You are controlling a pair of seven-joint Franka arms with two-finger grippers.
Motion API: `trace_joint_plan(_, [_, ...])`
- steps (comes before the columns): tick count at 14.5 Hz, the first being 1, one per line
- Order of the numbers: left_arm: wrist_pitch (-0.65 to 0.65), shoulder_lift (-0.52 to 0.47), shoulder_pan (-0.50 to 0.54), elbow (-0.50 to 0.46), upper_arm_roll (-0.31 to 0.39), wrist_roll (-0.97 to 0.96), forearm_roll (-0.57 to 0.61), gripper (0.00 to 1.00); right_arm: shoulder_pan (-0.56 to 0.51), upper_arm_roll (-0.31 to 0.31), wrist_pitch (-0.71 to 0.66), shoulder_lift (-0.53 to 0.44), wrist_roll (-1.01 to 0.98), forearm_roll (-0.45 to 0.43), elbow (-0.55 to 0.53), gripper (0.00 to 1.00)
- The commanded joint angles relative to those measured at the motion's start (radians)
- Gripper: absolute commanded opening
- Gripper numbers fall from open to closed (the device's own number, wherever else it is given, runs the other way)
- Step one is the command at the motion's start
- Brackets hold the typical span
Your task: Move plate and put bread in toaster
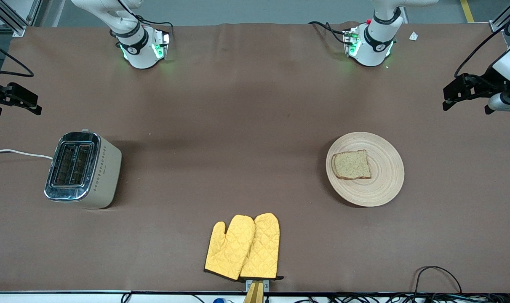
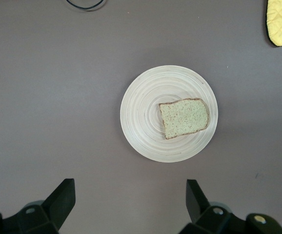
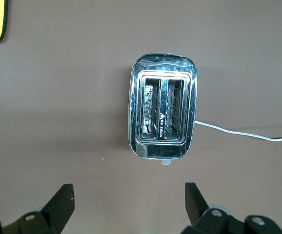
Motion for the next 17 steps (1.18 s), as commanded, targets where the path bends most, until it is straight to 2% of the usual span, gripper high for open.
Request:
trace_joint_plan(1, [-0.024, 0.015, -0.008, 0.033, 0.003, -0.015, 0.024, 1.00, 0.005, -0.004, -0.016, 0.005, 0.007, -0.013, 0.019, 1.00])
trace_joint_plan(8, [-0.017, 0.037, 0.007, 0.033, 0.009, -0.012, 0.015, 1.00, 0.005, -0.004, -0.015, 0.005, 0.002, -0.013, 0.019, 1.00])
trace_joint_plan(10, [-0.016, 0.054, 0.026, 0.027, 0.009, -0.007, 0.023, 1.00, 0.005, -0.004, -0.016, 0.005, 0.004, -0.013, 0.014, 1.00])
trace_joint_plan(12, [-0.022, 0.090, 0.093, 0.021, 0.006, 0.014, 0.005, 1.00, 0.005, -0.004, -0.015, 0.005, 0.007, -0.012, -0.006, 1.00])
trace_joint_plan(15, [-0.022, 0.162, 0.219, 0.022, 0.006, 0.115, -0.130, 1.00, 0.014, 0.001, 0.074, 0.011, 0.013, 0.025, -0.107, 1.00])
trace_joint_plan(17, [-0.020, 0.237, 0.291, 0.022, 0.006, 0.166, -0.254, 1.00, 0.017, 0.001, 0.089, 0.014, 0.011, 0.028, -0.124, 1.00])
